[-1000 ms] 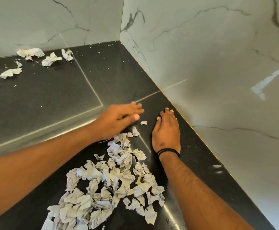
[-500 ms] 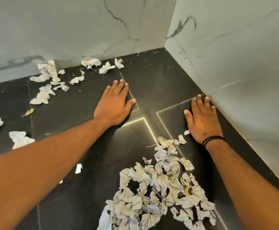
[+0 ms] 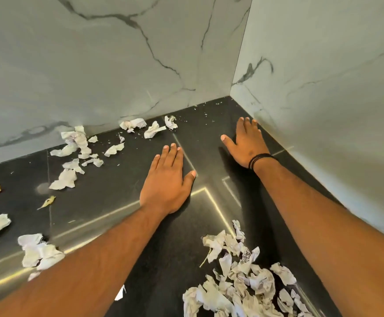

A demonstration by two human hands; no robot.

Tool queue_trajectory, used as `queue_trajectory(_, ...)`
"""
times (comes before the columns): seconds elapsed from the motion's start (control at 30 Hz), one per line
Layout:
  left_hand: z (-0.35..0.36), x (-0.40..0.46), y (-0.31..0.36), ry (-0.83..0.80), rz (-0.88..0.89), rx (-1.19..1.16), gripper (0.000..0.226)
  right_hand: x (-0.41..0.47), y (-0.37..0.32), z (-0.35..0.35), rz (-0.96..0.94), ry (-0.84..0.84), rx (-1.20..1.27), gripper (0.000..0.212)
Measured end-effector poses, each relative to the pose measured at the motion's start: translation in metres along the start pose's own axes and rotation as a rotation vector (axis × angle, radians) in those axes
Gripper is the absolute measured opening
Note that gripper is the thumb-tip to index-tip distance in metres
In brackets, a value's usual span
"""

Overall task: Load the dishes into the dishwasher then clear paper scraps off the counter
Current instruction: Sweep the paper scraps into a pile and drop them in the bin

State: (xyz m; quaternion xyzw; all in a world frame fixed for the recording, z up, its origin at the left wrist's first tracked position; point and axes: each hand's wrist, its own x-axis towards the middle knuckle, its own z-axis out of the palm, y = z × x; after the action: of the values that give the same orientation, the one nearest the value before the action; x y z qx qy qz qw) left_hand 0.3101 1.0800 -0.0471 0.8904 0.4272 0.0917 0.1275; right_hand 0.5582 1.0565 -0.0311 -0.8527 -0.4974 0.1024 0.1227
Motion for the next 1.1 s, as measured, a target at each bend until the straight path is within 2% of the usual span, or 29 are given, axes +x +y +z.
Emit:
queue_trajectory(0.1,0.001,0.001,0.0,0.016,-0.024,-0.035,0.077,0.022,-0.015,0.015,0.043,-0.055,-0.16,0.077)
queue_trajectory(0.27,0.001,0.004,0.001,0.043,-0.061,-0.082,0.082,-0.008,-0.083,0.04,-0.295,-0.052,-0.164,0.063)
queue_trajectory(0.37,-0.001,0.002,0.001,0.057,-0.071,-0.091,0.084,-0.023,-0.093,0.041,-0.454,-0.117,0.021,0.054)
queue_trajectory(0.43,-0.001,0.001,0.001,0.06,-0.066,-0.092,0.084,-0.012,-0.081,0.034,-0.408,-0.005,0.149,0.054)
queue_trajectory(0.5,-0.002,0.001,0.001,0.062,-0.066,-0.11,0.084,0.011,-0.06,0.029,-0.222,0.129,0.09,0.061)
queue_trajectory(0.57,-0.003,0.0,0.002,0.066,-0.067,-0.128,0.084,0.034,-0.04,0.021,0.026,0.121,0.006,0.072)
queue_trajectory(0.63,-0.004,0.0,0.001,0.069,-0.078,-0.153,0.085,0.048,-0.037,0.019,0.143,0.047,-0.073,0.078)
queue_trajectory(0.73,-0.004,0.002,0.0,0.097,-0.114,-0.188,0.087,0.049,-0.065,0.029,0.067,-0.008,-0.162,0.075)
queue_trajectory(0.83,-0.003,0.004,0.001,0.099,-0.132,-0.182,0.087,0.032,-0.104,0.043,-0.199,-0.048,-0.16,0.066)
queue_trajectory(0.93,-0.003,0.004,0.001,0.089,-0.14,-0.176,0.086,0.019,-0.115,0.047,-0.434,-0.061,-0.034,0.053)
queue_trajectory(1.0,-0.003,0.004,0.001,0.087,-0.134,-0.162,0.086,0.028,-0.104,0.041,-0.406,0.065,0.043,0.051)
queue_trajectory(1.1,-0.002,0.004,0.0,0.074,-0.121,-0.148,0.085,0.064,-0.062,0.024,-0.128,0.166,0.012,0.07)
